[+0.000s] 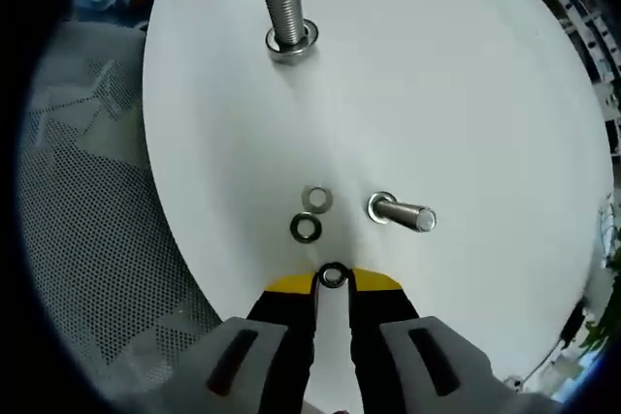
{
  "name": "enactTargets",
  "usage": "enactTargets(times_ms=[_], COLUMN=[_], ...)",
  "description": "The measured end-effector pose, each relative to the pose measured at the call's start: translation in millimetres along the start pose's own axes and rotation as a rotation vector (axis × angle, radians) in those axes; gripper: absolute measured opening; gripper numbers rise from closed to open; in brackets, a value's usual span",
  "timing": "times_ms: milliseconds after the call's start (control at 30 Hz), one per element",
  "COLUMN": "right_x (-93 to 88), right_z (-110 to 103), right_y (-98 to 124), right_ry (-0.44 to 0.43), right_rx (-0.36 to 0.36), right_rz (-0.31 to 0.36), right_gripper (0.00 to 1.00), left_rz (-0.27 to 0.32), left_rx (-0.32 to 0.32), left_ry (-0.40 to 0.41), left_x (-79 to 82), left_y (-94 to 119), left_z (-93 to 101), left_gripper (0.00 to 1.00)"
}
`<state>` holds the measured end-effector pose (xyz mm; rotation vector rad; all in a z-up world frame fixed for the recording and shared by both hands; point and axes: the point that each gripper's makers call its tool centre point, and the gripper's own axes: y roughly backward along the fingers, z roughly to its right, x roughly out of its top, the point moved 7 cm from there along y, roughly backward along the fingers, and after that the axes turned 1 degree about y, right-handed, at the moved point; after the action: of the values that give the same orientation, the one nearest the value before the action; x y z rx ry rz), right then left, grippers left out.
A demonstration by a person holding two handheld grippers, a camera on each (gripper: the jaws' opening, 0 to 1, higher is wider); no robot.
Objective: Place the washer onto the threaded stud by aligning its center hole with the stud, sliding it down to the base, and recovering from edge contact or off-axis alignment until the washer reaches the visible bottom stop.
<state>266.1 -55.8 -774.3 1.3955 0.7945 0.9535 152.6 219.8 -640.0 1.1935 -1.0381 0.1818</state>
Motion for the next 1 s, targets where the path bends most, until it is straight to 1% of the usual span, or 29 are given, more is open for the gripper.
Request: enactTargets(times_ms=[133,233,367,433,500,567,667,800,933,1000], right_x=[-3.2,-6.4,-11.1,-13.1,-14.8,-15.8,-17.4,-14.6,-10.9,-9.4], right_z=[1,0,-1,-1,-3,-4,-4,-3,-2,-3], right_y=[-2,-1,0,0,0,2,1,10,19,24], right_ry=[-0.051,-0.102,-0.134,-0.136,-0.178,-0.191,-0.197,-0.220,-0.233,-0.242], right_rx=[-0.014,-0.021,-0.039,-0.050,-0.066,-0.076,-0.073,-0.077,-0.083,-0.083], right_rz=[0.029,0.066,0.112,0.134,0.159,0.165,0.156,0.187,0.209,0.224], right_gripper=[0.14,0.13,0.13,0.13,0.13,0.13,0.13,0.13,0.13,0.13], left_rz=[-0.001,0.007,0.011,0.015,0.019,0.022,0.023,0.023,0.022,0.020], left_rx=[-0.001,0.002,0.003,0.006,0.007,0.007,0.007,0.008,0.016,0.014], left_ry=[-0.002,0.004,0.004,0.004,0.006,0.005,0.002,-0.004,-0.034,-0.031], left_x=[-0.1,0.9,1.3,1.6,2.1,2.4,2.5,2.4,2.3,2.2], left_y=[0,1,1,2,2,2,2,2,3,3], left_z=[0.2,-0.5,-0.6,-1.0,-1.4,-1.2,-0.6,0.4,1.8,1.1], left_gripper=[0.24,0.24,0.25,0.25,0.25,0.25,0.25,0.25,0.25,0.25])
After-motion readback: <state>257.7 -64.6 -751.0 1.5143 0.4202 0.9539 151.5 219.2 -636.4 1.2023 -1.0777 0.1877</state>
